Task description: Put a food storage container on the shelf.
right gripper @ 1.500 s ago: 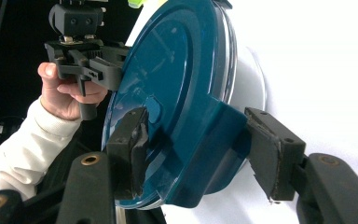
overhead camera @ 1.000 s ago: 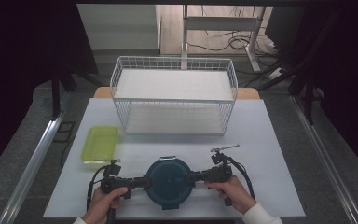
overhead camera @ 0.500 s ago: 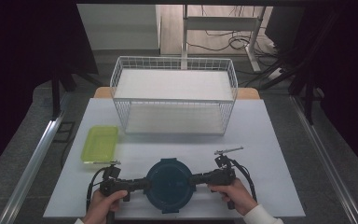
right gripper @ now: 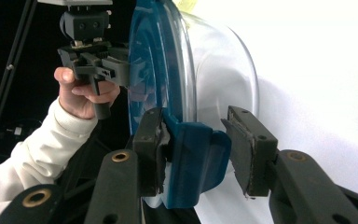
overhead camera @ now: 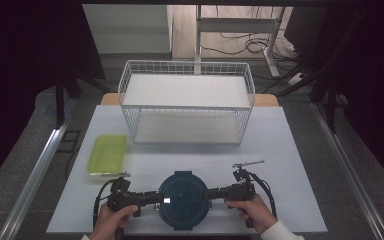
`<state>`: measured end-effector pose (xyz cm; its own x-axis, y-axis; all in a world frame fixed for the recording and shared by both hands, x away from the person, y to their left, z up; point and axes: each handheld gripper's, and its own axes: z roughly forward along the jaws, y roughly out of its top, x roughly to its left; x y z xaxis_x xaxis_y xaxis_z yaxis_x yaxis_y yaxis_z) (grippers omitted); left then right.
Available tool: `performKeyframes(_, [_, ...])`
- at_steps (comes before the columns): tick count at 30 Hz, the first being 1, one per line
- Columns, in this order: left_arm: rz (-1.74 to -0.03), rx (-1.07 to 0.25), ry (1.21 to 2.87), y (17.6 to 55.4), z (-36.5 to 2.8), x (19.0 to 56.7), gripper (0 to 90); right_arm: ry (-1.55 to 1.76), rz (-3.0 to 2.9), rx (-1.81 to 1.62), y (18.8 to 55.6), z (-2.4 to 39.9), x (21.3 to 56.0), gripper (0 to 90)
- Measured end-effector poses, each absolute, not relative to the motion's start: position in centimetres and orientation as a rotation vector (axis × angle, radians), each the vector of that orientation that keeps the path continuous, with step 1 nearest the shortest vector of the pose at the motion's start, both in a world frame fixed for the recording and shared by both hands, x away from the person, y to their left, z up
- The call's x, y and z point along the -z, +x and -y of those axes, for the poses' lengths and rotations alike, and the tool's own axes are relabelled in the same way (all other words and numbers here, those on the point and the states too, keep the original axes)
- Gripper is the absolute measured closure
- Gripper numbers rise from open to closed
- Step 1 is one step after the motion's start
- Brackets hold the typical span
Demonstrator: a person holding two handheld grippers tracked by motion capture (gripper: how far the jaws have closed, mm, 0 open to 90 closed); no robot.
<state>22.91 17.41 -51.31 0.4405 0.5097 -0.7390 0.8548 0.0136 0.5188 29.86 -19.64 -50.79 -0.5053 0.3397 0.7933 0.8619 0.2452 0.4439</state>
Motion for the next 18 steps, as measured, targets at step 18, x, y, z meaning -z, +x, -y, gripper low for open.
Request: performKeyframes(18, [-1.159, 0.38, 1.664, 23.8, -17.2, 49.6, 56.7, -1.066, 2.022, 1.306, 30.0, 19.9, 48.9, 58.0])
